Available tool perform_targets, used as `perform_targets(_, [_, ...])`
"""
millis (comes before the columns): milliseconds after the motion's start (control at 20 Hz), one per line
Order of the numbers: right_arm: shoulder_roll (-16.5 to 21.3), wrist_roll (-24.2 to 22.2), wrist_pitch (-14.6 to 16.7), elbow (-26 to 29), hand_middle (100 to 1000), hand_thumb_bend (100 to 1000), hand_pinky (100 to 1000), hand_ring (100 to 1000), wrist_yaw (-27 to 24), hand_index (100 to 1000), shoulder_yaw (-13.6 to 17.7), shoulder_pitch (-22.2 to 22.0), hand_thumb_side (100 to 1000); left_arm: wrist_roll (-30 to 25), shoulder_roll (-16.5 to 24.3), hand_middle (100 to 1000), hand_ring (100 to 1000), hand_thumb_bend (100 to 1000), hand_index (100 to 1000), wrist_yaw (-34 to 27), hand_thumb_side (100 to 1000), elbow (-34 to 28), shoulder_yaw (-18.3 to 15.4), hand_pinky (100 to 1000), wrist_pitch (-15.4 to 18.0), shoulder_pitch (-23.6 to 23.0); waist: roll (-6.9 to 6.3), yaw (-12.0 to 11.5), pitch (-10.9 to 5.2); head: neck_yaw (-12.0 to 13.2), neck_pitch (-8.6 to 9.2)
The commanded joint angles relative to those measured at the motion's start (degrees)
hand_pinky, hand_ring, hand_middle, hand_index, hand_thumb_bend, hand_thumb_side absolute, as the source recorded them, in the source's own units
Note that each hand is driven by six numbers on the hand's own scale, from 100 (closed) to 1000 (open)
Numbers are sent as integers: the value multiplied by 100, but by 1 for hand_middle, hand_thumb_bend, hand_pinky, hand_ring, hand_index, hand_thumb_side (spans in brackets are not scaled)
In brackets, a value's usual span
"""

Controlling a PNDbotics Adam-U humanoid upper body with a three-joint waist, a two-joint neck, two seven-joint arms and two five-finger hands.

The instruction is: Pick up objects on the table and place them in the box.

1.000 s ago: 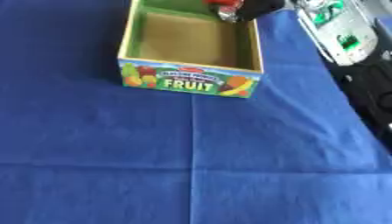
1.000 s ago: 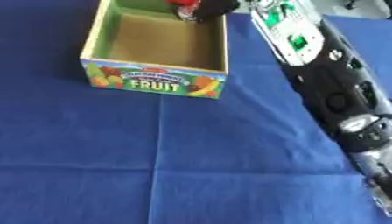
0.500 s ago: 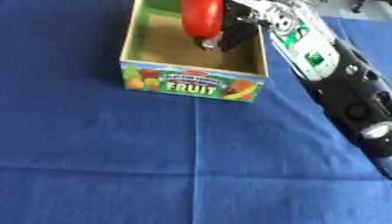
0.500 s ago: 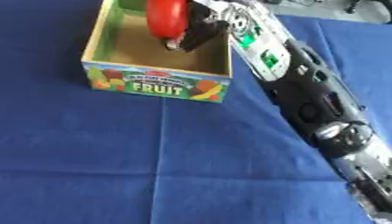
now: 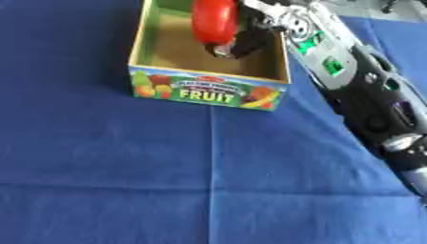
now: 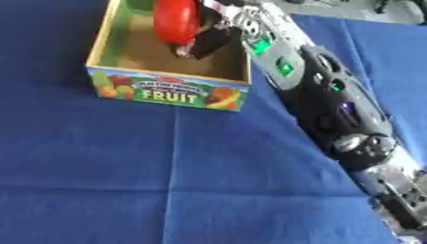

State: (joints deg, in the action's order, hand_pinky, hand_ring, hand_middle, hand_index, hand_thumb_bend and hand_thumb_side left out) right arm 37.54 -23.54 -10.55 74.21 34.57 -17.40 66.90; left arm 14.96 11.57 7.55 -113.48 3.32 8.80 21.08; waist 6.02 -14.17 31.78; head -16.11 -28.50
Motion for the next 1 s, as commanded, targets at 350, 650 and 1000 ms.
perform_targets(350, [144,354,119,62,887,459,808,956,209,994,166,193,1000,-17,51,556,534,100,796,-22,1000,-111,9,376,-13,-16,-59,22,-152,-10,102])
perform_targets(650, [137,-180,124,-3,947,551,926,1000,214,1000,160,162,986,-10,37,555,534,100,795,-27,1000,-111,-1,376,-21,-17,-63,34,-158,-28,154])
perform_targets(1000, [117,-779,117,45,984,100,1000,1000,3,1000,320,229,119,0,28,554,532,100,796,-46,1000,-111,2,377,-29,-29,-72,41,-145,-43,159])
